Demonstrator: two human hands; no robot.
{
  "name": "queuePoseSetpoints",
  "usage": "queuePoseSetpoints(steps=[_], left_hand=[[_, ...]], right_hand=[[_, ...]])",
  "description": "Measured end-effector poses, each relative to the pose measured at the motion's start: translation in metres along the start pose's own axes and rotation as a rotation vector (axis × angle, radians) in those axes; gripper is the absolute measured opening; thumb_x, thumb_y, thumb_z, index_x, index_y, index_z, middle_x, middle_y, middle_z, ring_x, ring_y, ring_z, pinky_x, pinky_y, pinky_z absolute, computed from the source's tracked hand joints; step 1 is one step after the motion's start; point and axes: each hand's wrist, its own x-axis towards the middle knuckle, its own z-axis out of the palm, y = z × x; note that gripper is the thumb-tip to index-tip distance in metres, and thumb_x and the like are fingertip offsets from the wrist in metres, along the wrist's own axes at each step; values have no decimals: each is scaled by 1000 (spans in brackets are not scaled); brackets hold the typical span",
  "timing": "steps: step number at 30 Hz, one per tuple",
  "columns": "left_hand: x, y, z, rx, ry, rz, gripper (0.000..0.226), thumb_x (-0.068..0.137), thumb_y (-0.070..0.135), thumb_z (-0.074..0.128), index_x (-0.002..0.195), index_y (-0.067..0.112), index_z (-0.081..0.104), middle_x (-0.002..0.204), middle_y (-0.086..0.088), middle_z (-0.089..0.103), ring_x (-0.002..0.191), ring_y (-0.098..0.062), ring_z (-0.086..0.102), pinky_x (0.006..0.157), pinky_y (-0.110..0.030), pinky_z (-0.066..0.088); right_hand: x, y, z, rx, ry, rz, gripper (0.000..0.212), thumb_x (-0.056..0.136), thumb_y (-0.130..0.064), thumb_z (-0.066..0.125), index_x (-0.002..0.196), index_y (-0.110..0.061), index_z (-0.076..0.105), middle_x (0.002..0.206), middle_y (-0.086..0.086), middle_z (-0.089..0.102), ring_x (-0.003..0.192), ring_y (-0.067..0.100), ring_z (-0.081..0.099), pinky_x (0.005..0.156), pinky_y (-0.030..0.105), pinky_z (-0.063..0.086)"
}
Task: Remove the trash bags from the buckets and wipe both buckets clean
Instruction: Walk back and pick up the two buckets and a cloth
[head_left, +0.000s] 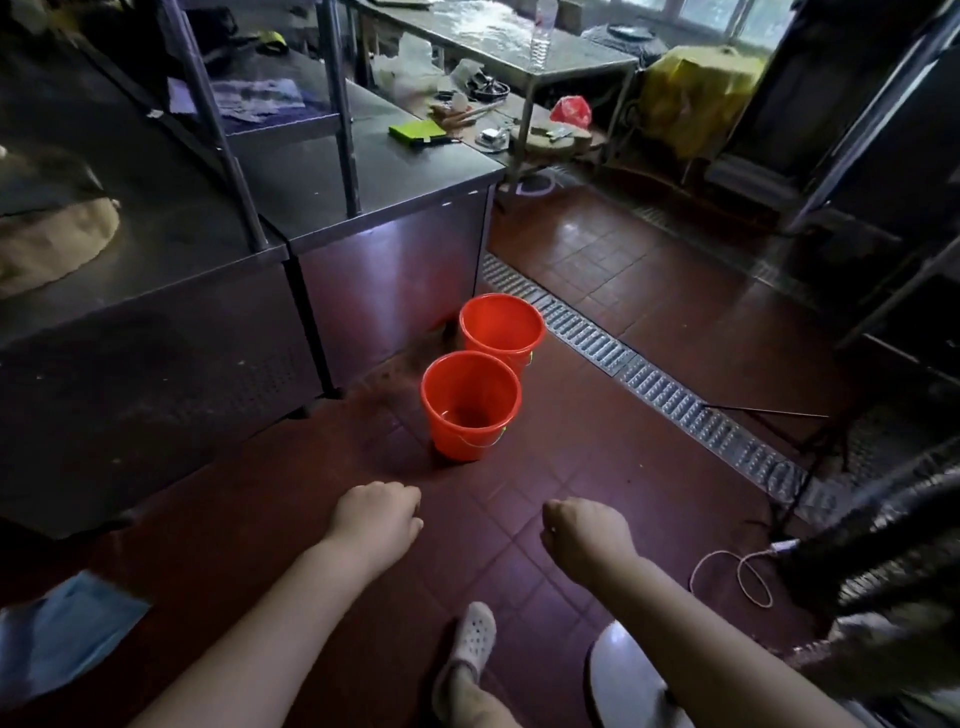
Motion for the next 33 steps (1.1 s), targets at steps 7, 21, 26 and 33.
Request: queuePoseSetpoints(steps=[7, 21, 26, 33], left_hand=[[167, -3, -43, 61, -12, 7, 25, 91, 40, 48, 109, 25, 58, 113, 4, 62, 108, -22, 57, 81, -33, 44], [462, 15, -115, 33, -14, 75, 25, 89, 42, 50, 106, 27, 59, 111, 5, 64, 106, -23, 59, 81, -33, 46], [575, 41, -141, 10, -6, 155, 24, 90, 41, 49, 105, 26, 59, 110, 4, 64, 104, -24, 60, 79, -33, 47], [707, 106, -169, 61, -67, 299, 25, 92, 38, 48, 108, 23, 59, 114, 2, 63, 108, -26, 57, 82, -34, 46]], right_hand=[[162, 60, -29, 72, -31, 51, 13, 90, -24, 44, 78, -19, 43, 90, 5, 61, 89, 29, 61, 62, 28, 40], [406, 193, -108, 68, 0, 127, 16, 89, -24, 44, 86, -15, 56, 94, 6, 66, 87, 30, 62, 60, 26, 37], [472, 250, -137, 56, 19, 197, 22, 88, -29, 45, 95, -15, 59, 99, 5, 66, 92, 29, 63, 65, 28, 42], [550, 339, -168, 74, 33, 312, 21, 88, -30, 45, 94, -16, 58, 98, 6, 66, 93, 30, 63, 67, 30, 45]])
